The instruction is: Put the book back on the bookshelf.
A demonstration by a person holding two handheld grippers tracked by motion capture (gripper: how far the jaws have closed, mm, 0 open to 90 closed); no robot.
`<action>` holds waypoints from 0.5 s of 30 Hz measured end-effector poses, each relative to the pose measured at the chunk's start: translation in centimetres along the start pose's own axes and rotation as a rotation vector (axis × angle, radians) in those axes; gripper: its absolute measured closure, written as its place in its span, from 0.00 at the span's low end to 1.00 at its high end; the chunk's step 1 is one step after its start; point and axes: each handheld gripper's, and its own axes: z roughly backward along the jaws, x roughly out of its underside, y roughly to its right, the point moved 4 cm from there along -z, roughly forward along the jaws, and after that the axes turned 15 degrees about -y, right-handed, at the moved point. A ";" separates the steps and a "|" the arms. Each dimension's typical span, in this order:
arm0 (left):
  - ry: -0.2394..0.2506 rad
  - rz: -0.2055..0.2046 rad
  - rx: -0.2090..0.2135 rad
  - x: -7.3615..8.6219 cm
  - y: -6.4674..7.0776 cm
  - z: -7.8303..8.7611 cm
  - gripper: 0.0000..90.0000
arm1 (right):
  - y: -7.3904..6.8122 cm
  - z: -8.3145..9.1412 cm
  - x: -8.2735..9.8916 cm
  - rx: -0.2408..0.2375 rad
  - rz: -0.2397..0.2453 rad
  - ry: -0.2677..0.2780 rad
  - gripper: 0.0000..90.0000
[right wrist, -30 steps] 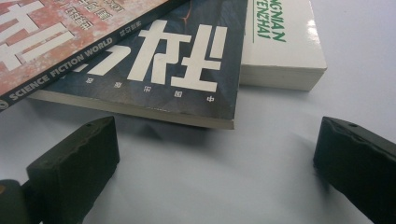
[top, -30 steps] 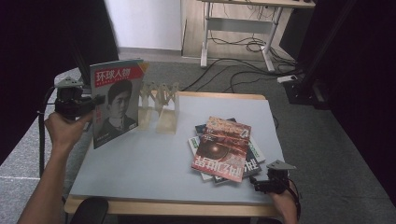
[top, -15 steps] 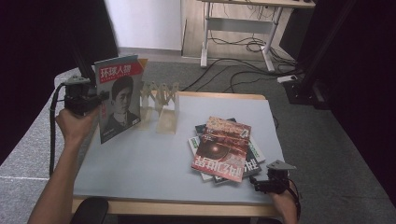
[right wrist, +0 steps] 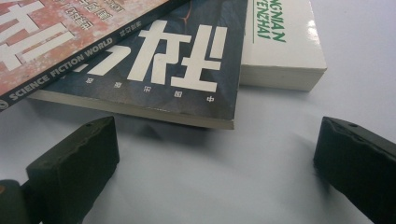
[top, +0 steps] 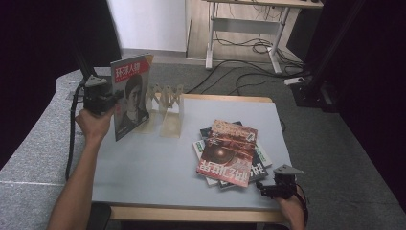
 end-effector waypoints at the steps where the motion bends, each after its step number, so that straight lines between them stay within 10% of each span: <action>1: 0.004 -0.001 -0.004 0.1 0.1 -0.3 0.97 | 0.0 0.0 0.0 0.000 0.000 0.000 0.00; 15: 0.036 0.006 0.024 1.9 -0.3 -1.0 0.96 | 0.0 0.0 0.0 0.001 0.000 0.001 0.00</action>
